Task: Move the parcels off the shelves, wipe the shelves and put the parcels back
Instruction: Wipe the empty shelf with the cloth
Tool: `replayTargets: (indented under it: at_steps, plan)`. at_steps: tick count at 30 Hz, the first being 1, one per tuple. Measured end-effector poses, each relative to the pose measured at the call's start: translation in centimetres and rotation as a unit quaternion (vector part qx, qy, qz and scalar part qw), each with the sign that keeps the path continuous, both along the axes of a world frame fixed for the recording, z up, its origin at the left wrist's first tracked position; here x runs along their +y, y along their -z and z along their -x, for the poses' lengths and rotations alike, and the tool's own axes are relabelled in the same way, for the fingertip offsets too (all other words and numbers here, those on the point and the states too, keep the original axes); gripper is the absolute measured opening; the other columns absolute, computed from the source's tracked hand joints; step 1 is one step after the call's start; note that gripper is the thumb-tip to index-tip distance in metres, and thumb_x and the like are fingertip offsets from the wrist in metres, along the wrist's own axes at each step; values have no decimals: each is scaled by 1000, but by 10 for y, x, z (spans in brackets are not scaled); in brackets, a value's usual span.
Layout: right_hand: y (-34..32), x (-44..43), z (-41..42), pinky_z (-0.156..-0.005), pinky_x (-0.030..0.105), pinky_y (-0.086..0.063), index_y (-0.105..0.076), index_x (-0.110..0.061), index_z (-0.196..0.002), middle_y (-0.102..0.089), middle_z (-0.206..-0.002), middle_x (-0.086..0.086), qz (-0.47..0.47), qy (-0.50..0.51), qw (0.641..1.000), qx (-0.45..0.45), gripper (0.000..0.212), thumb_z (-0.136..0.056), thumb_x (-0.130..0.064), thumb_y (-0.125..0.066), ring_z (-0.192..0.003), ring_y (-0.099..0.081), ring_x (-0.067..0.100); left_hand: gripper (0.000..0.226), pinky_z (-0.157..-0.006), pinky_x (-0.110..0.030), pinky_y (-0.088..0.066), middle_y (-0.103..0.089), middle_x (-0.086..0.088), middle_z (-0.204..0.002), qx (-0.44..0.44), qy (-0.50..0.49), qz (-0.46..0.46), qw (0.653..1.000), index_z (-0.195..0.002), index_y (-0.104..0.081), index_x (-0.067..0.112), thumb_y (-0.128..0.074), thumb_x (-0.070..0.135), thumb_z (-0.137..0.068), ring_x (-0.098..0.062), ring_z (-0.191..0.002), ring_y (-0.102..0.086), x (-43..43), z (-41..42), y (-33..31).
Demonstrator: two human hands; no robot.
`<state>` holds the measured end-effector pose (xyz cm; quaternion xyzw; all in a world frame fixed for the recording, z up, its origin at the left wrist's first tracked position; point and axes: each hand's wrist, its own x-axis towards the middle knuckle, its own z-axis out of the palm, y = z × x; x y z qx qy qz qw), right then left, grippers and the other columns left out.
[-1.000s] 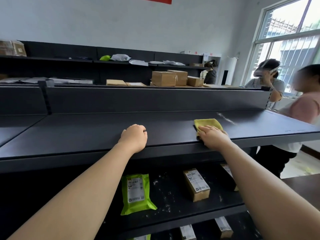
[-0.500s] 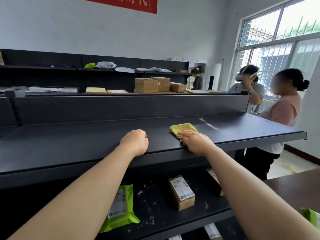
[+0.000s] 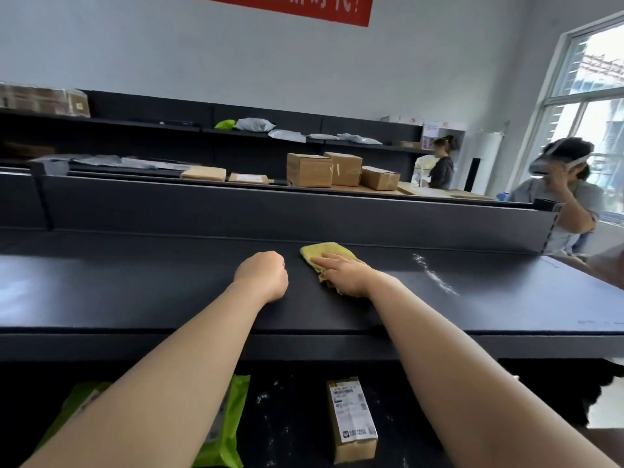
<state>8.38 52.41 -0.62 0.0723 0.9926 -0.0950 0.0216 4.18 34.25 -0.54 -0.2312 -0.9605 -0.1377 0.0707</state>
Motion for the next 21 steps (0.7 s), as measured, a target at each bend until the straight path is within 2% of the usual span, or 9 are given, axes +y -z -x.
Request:
replayTargets:
  at_steps: [2,5,8,9,12,14,16,18,21]
  plan:
    - [2,21,12,-120,37,-5,-19,-41,-150,-7,-161,-8,-9,13,1000,-2,50,-101,-32,-21,-148,-6,16,27,-71,-31,-47,-65,-2,-103,2,-8,14,1000,-106,-64,17,-40,16,-95,-23,-92,-60,8,4,0]
    - [-1,57,19,-117,48,-15,-22,-31,-150,-10,-161,0,-34,93,995,-19,50,-100,-34,-25,-147,-12,28,28,-73,-31,-48,-65,-2,-105,-2,-5,24,1000,-106,-64,14,-39,15,-94,-24,-94,-60,14,11,-2]
    - [-8,62,30,-107,47,-36,-38,-23,-141,-29,-154,10,-53,99,993,-22,47,-94,-23,-40,-135,-34,36,28,-77,-32,-50,-65,-3,-107,-3,-7,20,1000,-107,-65,12,-40,13,-93,-25,-96,-60,21,14,-4]
    - [-9,55,35,-109,47,-33,-38,-23,-142,-28,-155,9,-49,74,996,-22,48,-93,-19,-42,-137,-31,36,28,-78,-32,-50,-65,-3,-108,-5,-9,16,1000,-107,-65,12,-41,12,-93,-25,-97,-60,22,15,-4]
    - [-6,31,51,-116,49,-15,-28,-28,-148,-9,-160,-2,-8,0,1000,-28,54,-96,-14,-35,-146,-8,30,27,-79,-32,-50,-63,-3,-110,-5,-12,10,1000,-109,-65,14,-42,14,-94,-25,-98,-59,26,16,-4]
    - [-7,20,61,-112,49,-20,-32,-26,-146,-15,-158,0,-20,-16,1000,-12,54,-94,-11,-36,-143,-16,34,27,-82,-32,-49,-62,-2,-115,0,-11,8,1000,-113,-63,16,-44,17,-95,-25,-102,-58,28,17,-3]
    - [-10,14,68,-104,50,-32,-39,-20,-140,-29,-151,12,-48,-17,999,3,48,-93,-12,-39,-133,-31,39,28,-85,-34,-49,-59,-2,-121,7,-8,14,1000,-118,-61,18,-43,19,-96,-25,-106,-57,28,17,-2]
    - [-12,15,73,-101,51,-38,-44,-16,-135,-41,-143,15,-50,-22,998,25,41,-94,-17,-42,-126,-42,39,31,-87,-35,-48,-53,-1,-127,14,-10,24,1000,-124,-58,20,-42,22,-98,-26,-109,-55,29,19,-1]
    - [-10,32,77,-106,47,-33,-43,-18,-138,-39,-147,9,-37,-3,998,49,43,-96,-27,-39,-133,-37,33,34,-83,-33,-45,-46,1,-130,23,-23,31,999,-129,-54,26,-38,26,-99,-24,-111,-52,30,22,-2]
